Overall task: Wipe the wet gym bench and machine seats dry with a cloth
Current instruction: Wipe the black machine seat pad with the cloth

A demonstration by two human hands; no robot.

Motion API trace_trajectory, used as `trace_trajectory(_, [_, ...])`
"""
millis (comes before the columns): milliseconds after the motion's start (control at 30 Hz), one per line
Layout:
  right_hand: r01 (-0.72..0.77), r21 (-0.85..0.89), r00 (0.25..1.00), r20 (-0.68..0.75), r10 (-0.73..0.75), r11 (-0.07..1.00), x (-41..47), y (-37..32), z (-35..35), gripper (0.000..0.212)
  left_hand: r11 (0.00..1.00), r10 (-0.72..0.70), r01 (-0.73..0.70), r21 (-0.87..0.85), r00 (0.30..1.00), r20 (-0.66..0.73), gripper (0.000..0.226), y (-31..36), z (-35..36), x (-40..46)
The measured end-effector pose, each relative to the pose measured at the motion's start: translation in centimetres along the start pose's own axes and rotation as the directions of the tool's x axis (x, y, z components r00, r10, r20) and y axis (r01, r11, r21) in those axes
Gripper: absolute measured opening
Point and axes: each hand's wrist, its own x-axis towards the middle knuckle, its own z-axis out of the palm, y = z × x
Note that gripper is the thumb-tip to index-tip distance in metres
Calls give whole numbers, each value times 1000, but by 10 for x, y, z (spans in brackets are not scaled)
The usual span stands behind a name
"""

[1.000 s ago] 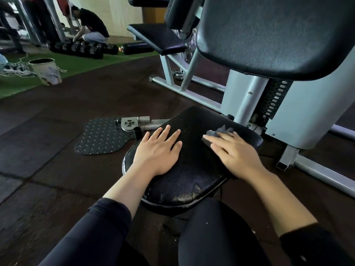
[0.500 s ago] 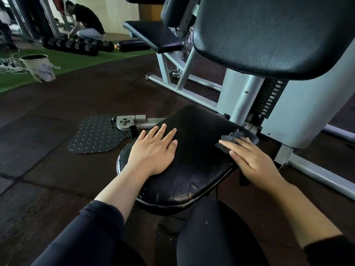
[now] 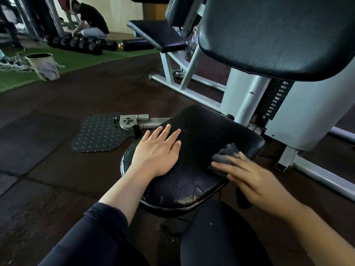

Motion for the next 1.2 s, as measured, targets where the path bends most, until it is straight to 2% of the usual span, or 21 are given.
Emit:
trace_trajectory(67, [-130,31,992,2,130,991,10,9,-5,39,1000,0,0,-5,1000,-19,51,0,1,1])
trace_trajectory(133, [-178,32,984,-19,178,984,27,5,-3,40,1000,-2,2,-10,999,-39,50,-1,1,1])
trace_trajectory(267, [-27,-32,999,18,28,999,48,-26,12,46,998,-36,31,-56,994,-104,49,-4,4,0])
trace_trajectory(333, [40,-3,997,66,-39,999,49,-32,13,45,993,-107,97,-68,981,-164,51,-5,5,-2])
trace_trajectory(433, [38,77,989,136,-48,996,55,-23,5,42,965,-261,248,-89,948,-182,56,-5,4,-5])
trace_trajectory(500, [-4,108,983,182,-15,994,68,-17,2,40,953,-299,287,-93,942,-153,59,-4,4,-6])
trace_trajectory(633, [-91,81,966,249,68,993,107,-20,8,37,952,-304,293,-92,940,-154,60,-4,4,-5])
trace_trajectory(800, [-83,57,955,290,63,995,134,-29,22,40,955,-295,290,-54,938,-183,64,-6,8,-2])
trace_trajectory(933, [-113,56,950,298,92,992,167,-29,32,40,964,-224,246,100,956,-191,96,-9,12,-2])
trace_trajectory(1100, [-180,28,924,347,160,983,225,-19,41,38,957,-259,279,74,943,-210,86,-6,8,-2])
trace_trajectory(1200, [-232,3,923,317,219,973,230,4,33,39,958,-263,280,56,942,-207,82,-5,7,-1])
